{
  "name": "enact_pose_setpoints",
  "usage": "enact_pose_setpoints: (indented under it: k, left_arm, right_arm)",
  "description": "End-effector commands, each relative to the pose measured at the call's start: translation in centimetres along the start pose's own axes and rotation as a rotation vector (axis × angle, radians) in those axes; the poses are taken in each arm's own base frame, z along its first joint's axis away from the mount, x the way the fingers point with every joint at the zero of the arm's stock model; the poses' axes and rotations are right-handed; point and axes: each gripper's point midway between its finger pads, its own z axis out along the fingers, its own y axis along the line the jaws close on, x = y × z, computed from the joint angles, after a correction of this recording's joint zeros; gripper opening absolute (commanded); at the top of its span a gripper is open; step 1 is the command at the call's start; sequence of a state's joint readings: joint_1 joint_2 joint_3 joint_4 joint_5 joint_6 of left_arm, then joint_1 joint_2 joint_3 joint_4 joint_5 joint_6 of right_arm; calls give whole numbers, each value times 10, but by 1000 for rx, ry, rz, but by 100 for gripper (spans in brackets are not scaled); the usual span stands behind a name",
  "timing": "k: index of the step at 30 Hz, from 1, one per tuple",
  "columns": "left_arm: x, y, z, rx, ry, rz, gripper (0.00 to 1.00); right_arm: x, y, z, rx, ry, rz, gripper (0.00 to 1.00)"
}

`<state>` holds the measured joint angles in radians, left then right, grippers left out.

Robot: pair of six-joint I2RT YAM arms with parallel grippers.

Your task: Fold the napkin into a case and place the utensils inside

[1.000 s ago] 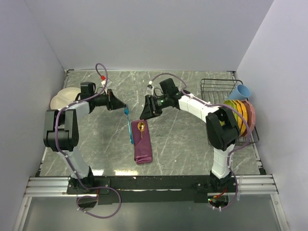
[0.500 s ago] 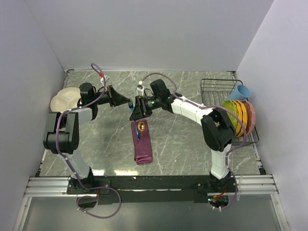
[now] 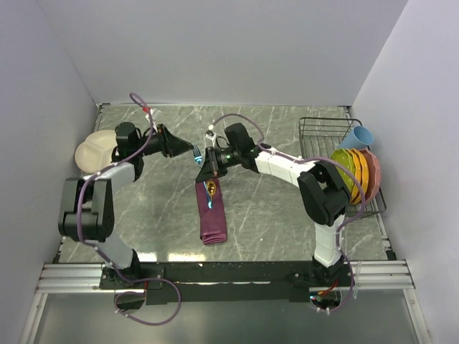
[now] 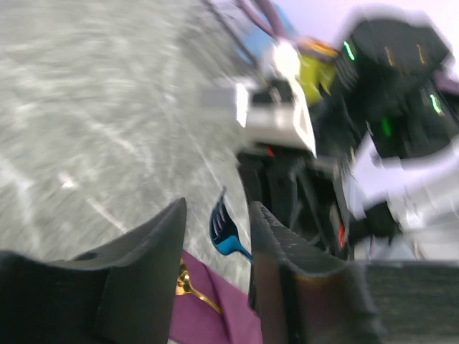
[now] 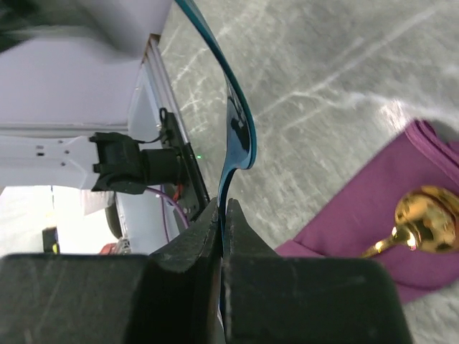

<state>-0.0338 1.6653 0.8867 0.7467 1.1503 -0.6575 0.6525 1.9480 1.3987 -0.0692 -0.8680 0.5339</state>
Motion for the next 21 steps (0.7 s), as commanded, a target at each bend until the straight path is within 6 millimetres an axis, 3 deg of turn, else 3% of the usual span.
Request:
enact_pose_setpoints:
  k: [1,2,4,5,6,7,8,11,16,21]
  left_arm:
    - [-46,3,-20,-297,-116,46,48]
    - [-56,-9,-26,-328,-143,56,48]
    - [-46,-10,-31,-424,-143,-28,50]
    - [-47,-23,-31,-432,-149,-29,50]
    - [-36,-34,-23,-420,-118,-51,51]
    - [-26,-31,-23,-468,-108,-90,51]
    - [-17,-41,-14,-483,-97,-135,43]
    - [-8,-50,-8,-508,-91,-166,43]
    - [-1,-47,1,-611,-66,-191,43]
    - [22,-43,9,-650,20,-222,43]
  right_arm:
    - [-17,18,-21,54,-107,-73,0]
    - [-19,18,-23,68,-124,-73,0]
    - [-25,14,-25,110,-161,-72,0]
    - [-27,16,-27,119,-172,-66,0]
    - [-31,17,-27,126,-185,-68,0]
    - [-33,15,-27,142,-196,-63,0]
    - [-36,16,-27,149,-199,-59,0]
    - [-36,17,-26,155,-196,-63,0]
    - [-29,24,-25,144,-187,-79,0]
    - [-24,28,-23,137,-179,-95,0]
